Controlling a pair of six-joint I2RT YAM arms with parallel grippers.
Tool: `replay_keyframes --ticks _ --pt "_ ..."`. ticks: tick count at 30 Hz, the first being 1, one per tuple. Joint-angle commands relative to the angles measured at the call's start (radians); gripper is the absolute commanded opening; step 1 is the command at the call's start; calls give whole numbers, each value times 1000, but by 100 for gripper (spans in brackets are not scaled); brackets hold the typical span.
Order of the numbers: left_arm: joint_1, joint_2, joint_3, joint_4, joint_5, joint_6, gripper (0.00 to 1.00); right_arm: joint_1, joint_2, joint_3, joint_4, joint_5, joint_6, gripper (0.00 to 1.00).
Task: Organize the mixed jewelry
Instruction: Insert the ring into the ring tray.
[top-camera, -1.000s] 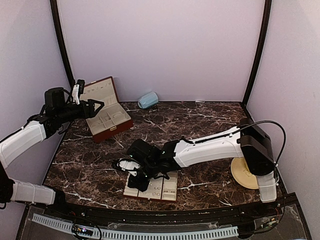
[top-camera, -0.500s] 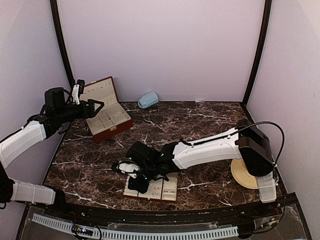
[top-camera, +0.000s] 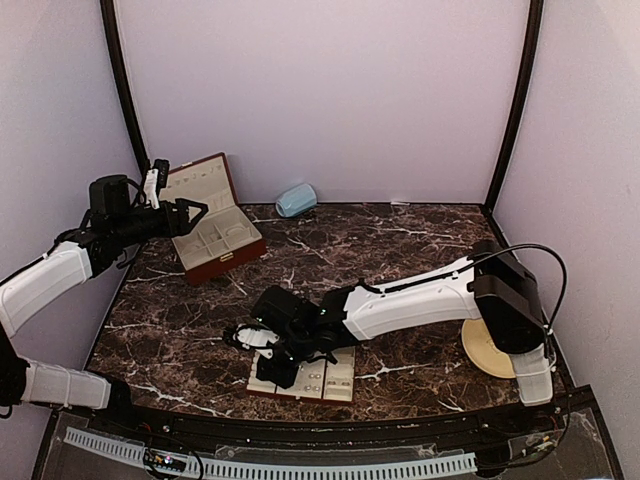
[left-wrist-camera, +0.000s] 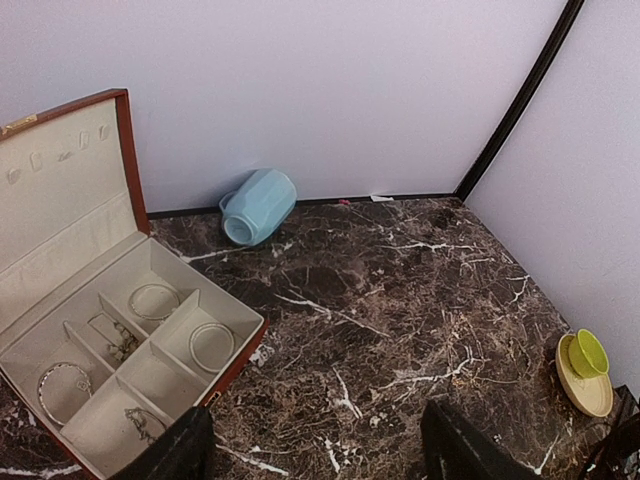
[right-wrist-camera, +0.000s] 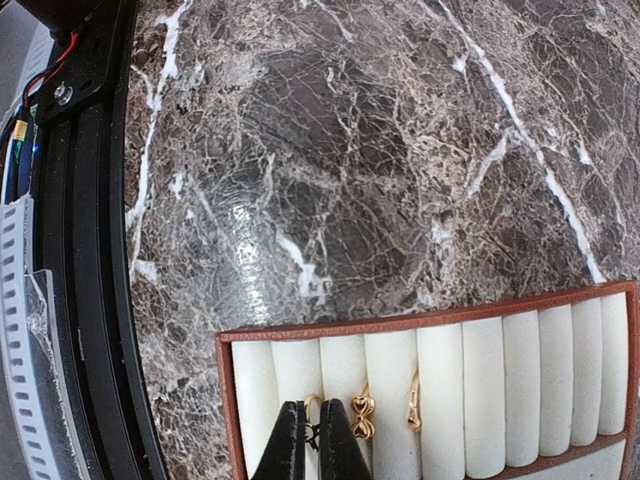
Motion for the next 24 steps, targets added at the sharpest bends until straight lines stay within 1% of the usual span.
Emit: replay_keyframes --ticks 1,24 --pt "5 -13 -2 -4 0 16 74 11 28 18 -21 18 2 0" --pt "5 -11 0 -5 10 15 74 12 57 14 -14 23 11 0"
